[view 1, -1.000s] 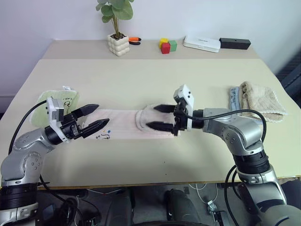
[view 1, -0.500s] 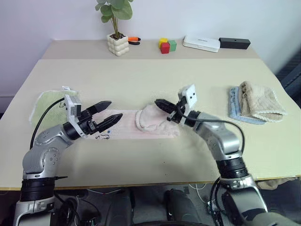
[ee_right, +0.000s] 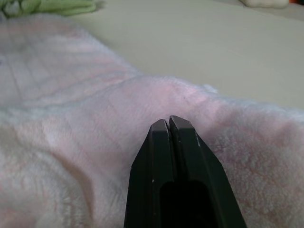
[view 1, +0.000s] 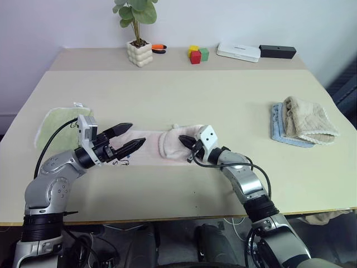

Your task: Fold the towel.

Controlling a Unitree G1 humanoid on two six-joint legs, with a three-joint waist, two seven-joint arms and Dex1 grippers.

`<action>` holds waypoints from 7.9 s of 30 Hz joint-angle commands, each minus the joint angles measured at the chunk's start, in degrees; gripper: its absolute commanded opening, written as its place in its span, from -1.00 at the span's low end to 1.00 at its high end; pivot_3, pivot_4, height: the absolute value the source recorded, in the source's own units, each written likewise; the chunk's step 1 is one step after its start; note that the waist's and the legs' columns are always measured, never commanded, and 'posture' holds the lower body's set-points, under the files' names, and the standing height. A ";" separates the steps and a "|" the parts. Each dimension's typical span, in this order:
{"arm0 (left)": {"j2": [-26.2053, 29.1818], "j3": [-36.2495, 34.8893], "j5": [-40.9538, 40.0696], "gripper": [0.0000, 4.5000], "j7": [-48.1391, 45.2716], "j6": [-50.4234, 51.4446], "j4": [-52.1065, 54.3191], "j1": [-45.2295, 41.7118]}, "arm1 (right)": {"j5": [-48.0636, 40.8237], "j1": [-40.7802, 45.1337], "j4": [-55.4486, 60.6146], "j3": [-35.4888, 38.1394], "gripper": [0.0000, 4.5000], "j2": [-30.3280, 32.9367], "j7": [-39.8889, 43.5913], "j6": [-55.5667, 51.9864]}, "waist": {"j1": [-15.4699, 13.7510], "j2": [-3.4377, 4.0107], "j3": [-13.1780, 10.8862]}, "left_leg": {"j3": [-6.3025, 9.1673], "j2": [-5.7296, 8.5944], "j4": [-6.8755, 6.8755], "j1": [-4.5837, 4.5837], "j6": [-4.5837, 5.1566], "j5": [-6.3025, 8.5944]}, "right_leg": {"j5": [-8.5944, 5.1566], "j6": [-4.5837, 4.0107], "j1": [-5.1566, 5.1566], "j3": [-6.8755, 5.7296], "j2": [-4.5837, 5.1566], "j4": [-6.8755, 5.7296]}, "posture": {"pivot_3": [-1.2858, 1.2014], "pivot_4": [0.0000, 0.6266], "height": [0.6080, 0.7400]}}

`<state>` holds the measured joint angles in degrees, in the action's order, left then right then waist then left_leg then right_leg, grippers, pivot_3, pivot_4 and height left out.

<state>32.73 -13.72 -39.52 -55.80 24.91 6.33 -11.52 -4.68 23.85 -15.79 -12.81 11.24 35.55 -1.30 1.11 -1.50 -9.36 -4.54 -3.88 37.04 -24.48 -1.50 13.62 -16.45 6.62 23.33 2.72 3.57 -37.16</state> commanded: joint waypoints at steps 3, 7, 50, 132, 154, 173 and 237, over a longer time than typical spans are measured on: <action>0.55 -1.75 -1.68 1.00 0.27 0.75 2.16 0.36 | 2.09 -1.48 -2.03 -1.70 -0.99 0.09 1.12 0.57 | -0.01 -0.01 0.01 | 0.00 0.00 0.00 0.02 0.00 0.00 | 0.00 0.00 -0.02 0.00 0.00 0.00 | 0.03 -0.52 0.92; 0.23 -1.81 -2.30 1.00 0.71 2.17 2.31 0.28 | 1.64 0.16 -1.94 -0.10 -0.76 0.02 1.01 0.73 | -0.01 -0.02 0.02 | 0.00 0.00 0.00 0.07 0.00 0.00 | -0.01 -0.01 -0.08 0.00 0.00 0.00 | 0.03 -0.52 0.92; -9.27 -13.57 -66.15 1.00 74.78 9.94 13.51 28.76 | -19.10 2.23 25.92 9.73 0.98 23.78 29.61 -11.55 | -0.42 -0.01 -0.04 | 0.05 0.11 0.04 0.12 -0.02 0.01 | -0.23 -0.60 -0.19 0.02 0.34 0.26 | 0.03 -0.52 0.92; -23.98 9.43 1.73 -0.98 27.83 11.29 -3.98 -17.31 | -14.81 -3.47 29.69 15.95 -0.97 3.90 -12.86 -16.91 | -1.79 0.21 -0.10 | 0.15 0.12 0.08 -0.01 0.02 0.01 | 0.17 -0.09 -0.49 -0.03 0.00 0.79 | 0.03 -0.52 0.92; -24.77 16.93 16.62 -0.98 29.79 7.04 -11.44 -14.19 | 1.65 -10.72 18.30 7.51 -0.97 0.84 -21.63 -15.88 | -0.54 0.23 -0.06 | 0.16 0.12 0.03 0.04 0.02 0.01 | 0.18 -0.09 -0.53 -0.04 -0.01 0.79 | 0.03 -0.52 0.92; -21.50 -10.33 -23.48 0.98 41.12 36.27 -2.64 -23.66 | -16.34 -0.53 23.80 17.91 0.98 13.43 2.52 -13.95 | -0.41 0.22 -0.11 | 0.20 0.08 0.02 0.00 0.02 0.01 | 0.26 0.13 -0.47 -0.04 -0.04 0.73 | 0.03 -0.52 0.92; -14.60 -7.56 -25.36 -0.97 43.67 23.60 -11.91 -18.31 | -11.74 -1.39 19.89 14.55 1.00 14.23 4.01 -8.37 | -1.36 0.23 -0.09 | 0.17 0.16 -0.02 0.04 -0.14 -0.07 | 0.27 0.05 -0.52 -0.06 0.04 0.83 | 0.03 -0.52 0.92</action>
<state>17.81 -19.92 -65.64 -10.27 50.94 -8.28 -28.90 -16.40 21.05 3.37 0.93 25.37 39.46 -11.21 -0.25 -1.27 -9.45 -4.37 -3.72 37.02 -24.44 -1.64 13.54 -16.18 6.67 22.81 2.66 3.61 -36.33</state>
